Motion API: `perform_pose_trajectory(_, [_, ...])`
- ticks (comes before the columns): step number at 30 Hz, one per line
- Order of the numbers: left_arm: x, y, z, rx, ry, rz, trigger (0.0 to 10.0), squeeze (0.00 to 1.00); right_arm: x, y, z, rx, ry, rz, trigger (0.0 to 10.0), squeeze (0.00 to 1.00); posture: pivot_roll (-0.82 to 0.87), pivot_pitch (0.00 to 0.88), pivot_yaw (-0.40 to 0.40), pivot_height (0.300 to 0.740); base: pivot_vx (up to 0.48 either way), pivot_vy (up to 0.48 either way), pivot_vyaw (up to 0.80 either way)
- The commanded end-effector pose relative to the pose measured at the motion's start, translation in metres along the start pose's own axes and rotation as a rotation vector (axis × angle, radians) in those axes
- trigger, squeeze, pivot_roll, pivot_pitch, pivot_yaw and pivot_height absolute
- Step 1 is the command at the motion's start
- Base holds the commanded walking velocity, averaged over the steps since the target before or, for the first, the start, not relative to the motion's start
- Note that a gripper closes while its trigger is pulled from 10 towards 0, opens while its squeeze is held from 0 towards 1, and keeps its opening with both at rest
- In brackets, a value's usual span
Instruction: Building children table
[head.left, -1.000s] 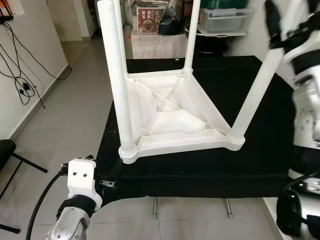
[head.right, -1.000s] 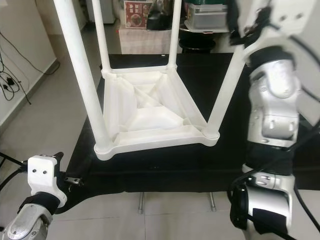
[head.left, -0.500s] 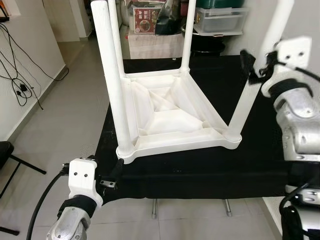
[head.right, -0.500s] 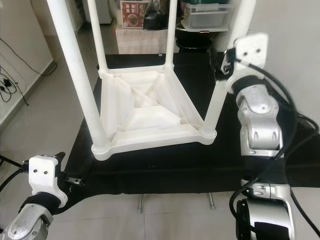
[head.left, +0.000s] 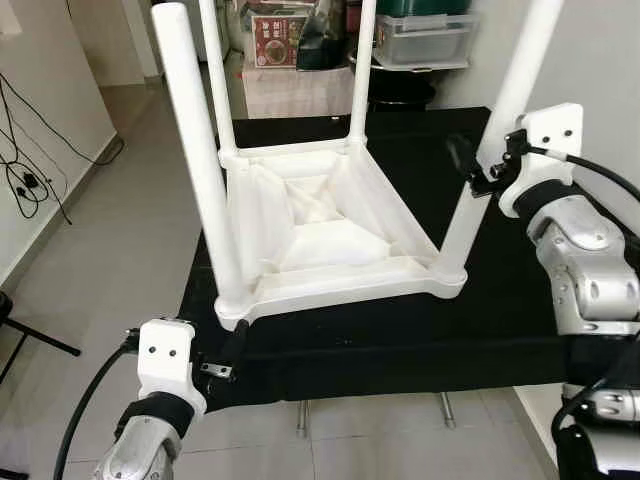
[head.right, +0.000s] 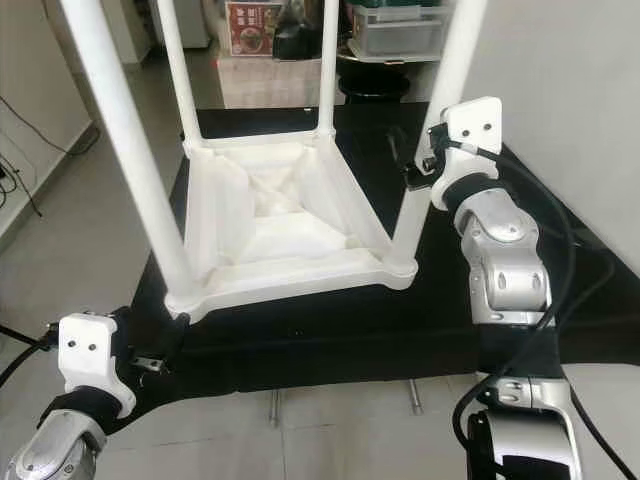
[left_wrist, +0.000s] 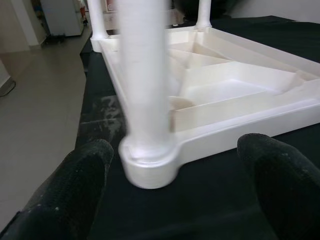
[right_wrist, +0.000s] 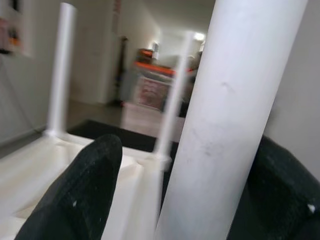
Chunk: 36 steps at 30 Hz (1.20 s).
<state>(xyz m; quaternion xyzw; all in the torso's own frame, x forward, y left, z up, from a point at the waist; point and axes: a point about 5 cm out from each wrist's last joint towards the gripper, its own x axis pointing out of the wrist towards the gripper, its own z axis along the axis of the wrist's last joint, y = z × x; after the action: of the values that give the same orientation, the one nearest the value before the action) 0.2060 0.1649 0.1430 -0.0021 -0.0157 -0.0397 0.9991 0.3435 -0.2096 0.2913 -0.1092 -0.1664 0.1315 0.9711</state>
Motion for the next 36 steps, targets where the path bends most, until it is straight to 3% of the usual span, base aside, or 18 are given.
perform_pose_trajectory(1, [-0.001,0.001,0.001,0.016,0.005,0.001,10.0,0.00,0.004,0.021,0.001,0.027,-0.010,0.123,10.0,0.00,0.02,0.037,-0.015,0.740,0.000,0.000,0.00])
perform_pose_trajectory(9, [-0.001,0.001,0.000,0.015,0.006,0.002,10.0,0.00,0.003,0.024,-0.005,0.003,0.031,0.129,10.0,0.00,0.02,0.037,-0.016,0.740,0.000,0.000,0.00])
perform_pose_trajectory(12, [-0.001,0.002,0.001,0.017,0.004,0.006,10.0,0.00,0.006,0.016,-0.009,-0.045,0.071,0.034,10.0,0.00,0.02,0.039,-0.017,0.740,0.000,0.000,0.00])
perform_pose_trajectory(16, [0.000,0.002,0.001,0.018,0.002,0.007,10.0,0.00,0.007,0.014,-0.009,-0.052,0.074,0.011,10.0,0.00,0.02,0.039,-0.018,0.740,0.000,0.000,0.00])
perform_pose_trajectory(18, [0.000,0.003,0.002,0.020,-0.004,0.016,10.0,0.00,0.009,0.003,-0.005,-0.053,0.078,-0.077,10.0,0.00,0.02,0.040,-0.020,0.740,0.000,0.000,0.00])
perform_pose_trajectory(27, [0.003,0.005,0.006,0.012,-0.024,0.029,10.0,0.00,0.012,-0.002,0.001,-0.037,0.072,-0.126,10.0,0.00,0.02,0.039,-0.021,0.740,0.000,0.000,0.00])
perform_pose_trajectory(36, [0.032,0.033,0.018,0.099,-0.084,0.050,10.0,0.00,0.016,0.002,0.004,-0.027,0.065,-0.127,10.0,0.00,0.00,0.044,-0.033,0.740,0.000,0.000,0.00])
